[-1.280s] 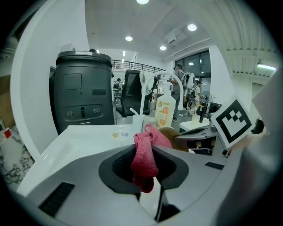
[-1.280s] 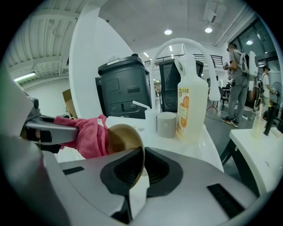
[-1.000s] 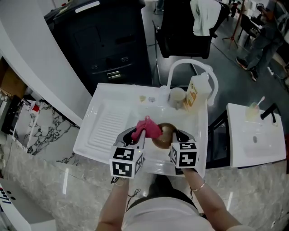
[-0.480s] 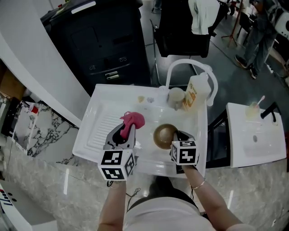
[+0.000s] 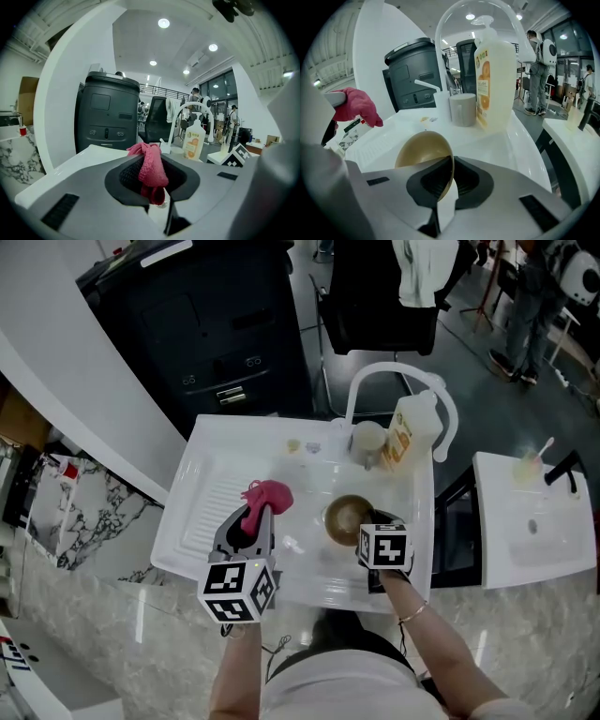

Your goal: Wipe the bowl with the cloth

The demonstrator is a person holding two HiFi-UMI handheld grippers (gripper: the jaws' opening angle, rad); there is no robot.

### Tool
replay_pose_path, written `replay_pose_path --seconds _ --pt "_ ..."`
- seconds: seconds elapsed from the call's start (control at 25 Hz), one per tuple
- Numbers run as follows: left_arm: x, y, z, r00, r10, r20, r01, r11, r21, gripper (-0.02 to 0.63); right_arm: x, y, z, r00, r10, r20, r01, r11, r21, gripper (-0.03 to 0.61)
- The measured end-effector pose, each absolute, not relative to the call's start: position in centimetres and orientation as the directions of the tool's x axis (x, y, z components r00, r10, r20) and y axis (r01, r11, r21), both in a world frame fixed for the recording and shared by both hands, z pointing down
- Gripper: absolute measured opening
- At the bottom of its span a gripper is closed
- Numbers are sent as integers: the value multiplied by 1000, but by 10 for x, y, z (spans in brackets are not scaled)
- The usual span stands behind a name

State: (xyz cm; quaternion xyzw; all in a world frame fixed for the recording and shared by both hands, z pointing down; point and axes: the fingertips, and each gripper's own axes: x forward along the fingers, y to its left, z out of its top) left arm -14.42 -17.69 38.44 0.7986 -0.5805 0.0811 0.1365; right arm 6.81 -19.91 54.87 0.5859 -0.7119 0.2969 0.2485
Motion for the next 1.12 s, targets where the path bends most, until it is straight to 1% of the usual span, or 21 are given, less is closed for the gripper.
replay_pose_path --seconds 0.6,1.12 --pt "-145 -199 414 295 -886 357 -955 -260 146 84 63 -234 621 -193 -586 787 -980 160 -121 14" --pt "-144 -229 436 274 -873 403 -961 -235 145 84 71 -248 681 -193 -487 852 -980 136 -145 14"
